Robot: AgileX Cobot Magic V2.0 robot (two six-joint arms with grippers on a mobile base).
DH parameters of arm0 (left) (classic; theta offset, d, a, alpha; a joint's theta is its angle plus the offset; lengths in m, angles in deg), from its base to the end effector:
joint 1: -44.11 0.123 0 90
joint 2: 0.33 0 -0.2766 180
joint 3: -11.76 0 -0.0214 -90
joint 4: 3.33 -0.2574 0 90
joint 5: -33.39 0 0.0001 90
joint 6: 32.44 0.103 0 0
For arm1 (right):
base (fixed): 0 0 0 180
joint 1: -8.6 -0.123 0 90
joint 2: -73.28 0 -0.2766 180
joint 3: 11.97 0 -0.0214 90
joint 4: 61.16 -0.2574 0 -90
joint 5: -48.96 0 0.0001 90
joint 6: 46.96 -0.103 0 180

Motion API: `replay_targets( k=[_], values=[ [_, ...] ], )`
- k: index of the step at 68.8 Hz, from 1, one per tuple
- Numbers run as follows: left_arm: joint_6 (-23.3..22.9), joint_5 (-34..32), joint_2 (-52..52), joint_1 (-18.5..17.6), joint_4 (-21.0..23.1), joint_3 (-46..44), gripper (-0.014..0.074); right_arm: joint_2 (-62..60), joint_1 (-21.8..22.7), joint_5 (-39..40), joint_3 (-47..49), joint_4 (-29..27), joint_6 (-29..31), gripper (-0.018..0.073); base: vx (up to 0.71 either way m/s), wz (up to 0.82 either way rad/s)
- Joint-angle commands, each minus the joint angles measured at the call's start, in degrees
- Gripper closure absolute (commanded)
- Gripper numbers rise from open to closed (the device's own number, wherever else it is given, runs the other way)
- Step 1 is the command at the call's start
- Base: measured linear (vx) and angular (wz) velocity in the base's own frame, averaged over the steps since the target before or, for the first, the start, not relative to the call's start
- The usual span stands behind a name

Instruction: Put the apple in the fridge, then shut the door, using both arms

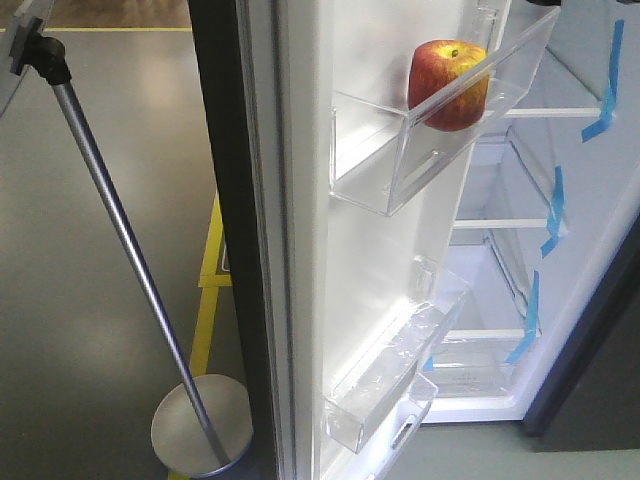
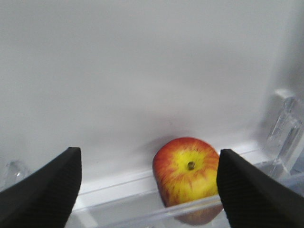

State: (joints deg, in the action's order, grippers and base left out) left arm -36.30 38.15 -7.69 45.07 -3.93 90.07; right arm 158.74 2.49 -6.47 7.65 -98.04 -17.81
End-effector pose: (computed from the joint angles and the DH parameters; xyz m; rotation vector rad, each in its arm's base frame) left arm 0.0837 0.0015 0.1983 -0.0588 1.5773 -0.0308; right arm 0.2782 0.0810 0.4856 -0.5351 1.9110 0.5176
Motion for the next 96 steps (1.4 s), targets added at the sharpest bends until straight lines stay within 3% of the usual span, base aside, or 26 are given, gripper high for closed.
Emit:
replay_targets(
  k=[1,48,74,96],
  values=[
    [0.0,-3.9,0.8,-0.4,0.6,-0.9,0.0603,-5.8,0.2,4.0,-4.9,-2.8,1.8,0.0011,0.0,0.0],
    [0.0,-3.9,0.8,-0.4,0.6,-0.9,0.0603,-40.5,0.2,3.1,-47.0,-2.7,2.6,0.0011,0.0,0.0],
    [0.0,-3.9,0.8,-0.4,0.6,-0.9,0.0603,-57.3,0.2,-3.5,-58.3,-2.9,1.3,0.0011,0.0,0.0],
    [0.0,-3.9,0.8,-0.4,0.6,-0.9,0.0603,-62.9,0.2,-8.2,-62.1,-2.6,-0.9,0.0011,0.0,0.0]
  ],
)
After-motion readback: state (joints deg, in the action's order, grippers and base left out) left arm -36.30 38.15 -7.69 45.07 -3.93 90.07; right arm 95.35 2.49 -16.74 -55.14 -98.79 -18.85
